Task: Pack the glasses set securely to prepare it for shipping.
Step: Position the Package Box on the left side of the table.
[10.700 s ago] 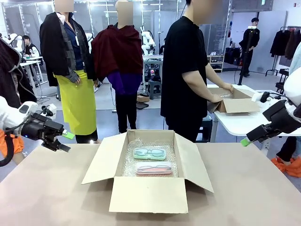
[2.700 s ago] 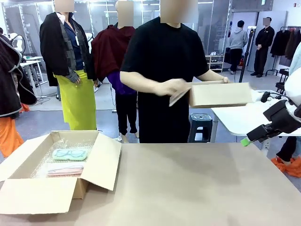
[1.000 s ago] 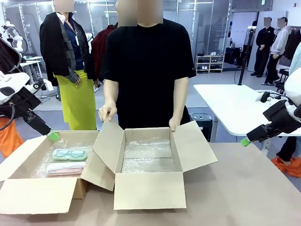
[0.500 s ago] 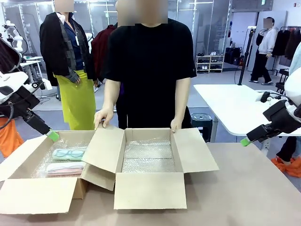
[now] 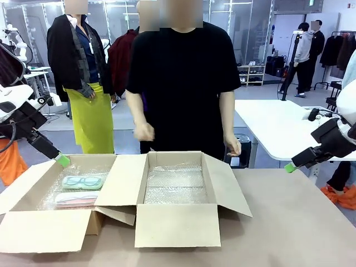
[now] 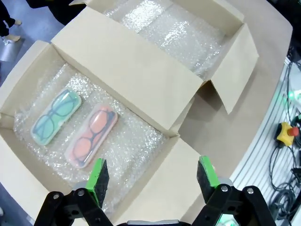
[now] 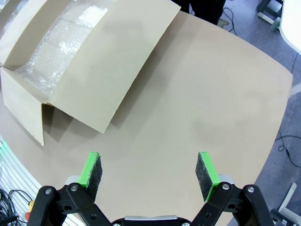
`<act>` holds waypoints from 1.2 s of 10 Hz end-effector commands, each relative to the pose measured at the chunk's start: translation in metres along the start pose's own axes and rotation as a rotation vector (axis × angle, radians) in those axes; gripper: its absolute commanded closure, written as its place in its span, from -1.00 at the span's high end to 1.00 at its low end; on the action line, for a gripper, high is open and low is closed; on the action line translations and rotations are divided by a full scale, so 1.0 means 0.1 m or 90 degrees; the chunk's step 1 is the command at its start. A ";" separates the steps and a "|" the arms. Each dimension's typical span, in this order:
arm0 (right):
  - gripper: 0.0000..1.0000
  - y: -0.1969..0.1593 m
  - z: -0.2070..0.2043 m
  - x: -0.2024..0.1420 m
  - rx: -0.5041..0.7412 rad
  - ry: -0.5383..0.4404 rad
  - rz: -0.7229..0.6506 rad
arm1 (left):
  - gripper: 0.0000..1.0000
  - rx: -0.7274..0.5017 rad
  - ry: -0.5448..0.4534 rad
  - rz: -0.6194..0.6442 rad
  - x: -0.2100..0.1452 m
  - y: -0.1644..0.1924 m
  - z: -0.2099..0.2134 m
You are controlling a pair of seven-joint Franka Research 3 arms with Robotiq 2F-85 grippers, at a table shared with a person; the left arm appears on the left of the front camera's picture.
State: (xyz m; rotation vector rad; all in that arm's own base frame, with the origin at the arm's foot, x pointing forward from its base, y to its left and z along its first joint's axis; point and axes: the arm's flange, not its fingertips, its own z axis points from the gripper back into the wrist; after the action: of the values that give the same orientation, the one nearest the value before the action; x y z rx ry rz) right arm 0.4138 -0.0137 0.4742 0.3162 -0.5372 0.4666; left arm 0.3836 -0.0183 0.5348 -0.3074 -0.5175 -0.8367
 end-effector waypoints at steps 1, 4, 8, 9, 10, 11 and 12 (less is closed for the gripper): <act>1.00 0.01 0.01 0.00 -0.006 0.000 0.001 | 0.89 0.015 0.005 0.003 0.01 -0.01 0.02; 1.00 0.01 0.01 0.00 -0.006 0.000 0.001 | 0.89 0.015 0.005 0.003 0.01 -0.01 0.02; 1.00 0.01 0.01 0.00 -0.006 0.000 0.001 | 0.89 0.015 0.005 0.003 0.01 -0.01 0.02; 1.00 0.01 0.01 0.00 -0.006 0.000 0.001 | 0.89 0.015 0.005 0.003 0.01 -0.01 0.02; 1.00 0.01 0.01 0.00 -0.006 0.000 0.001 | 0.89 0.015 0.005 0.003 0.01 -0.01 0.02; 1.00 0.01 0.01 0.00 -0.006 0.000 0.001 | 0.89 0.015 0.005 0.003 0.01 -0.01 0.02; 1.00 0.01 0.01 0.00 -0.006 0.000 0.001 | 0.89 0.015 0.005 0.003 0.01 -0.01 0.02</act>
State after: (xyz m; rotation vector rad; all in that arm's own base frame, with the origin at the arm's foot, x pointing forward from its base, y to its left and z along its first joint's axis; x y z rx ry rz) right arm 0.4138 -0.0137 0.4742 0.3162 -0.5372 0.4666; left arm 0.3836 -0.0184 0.5348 -0.3074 -0.5174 -0.8369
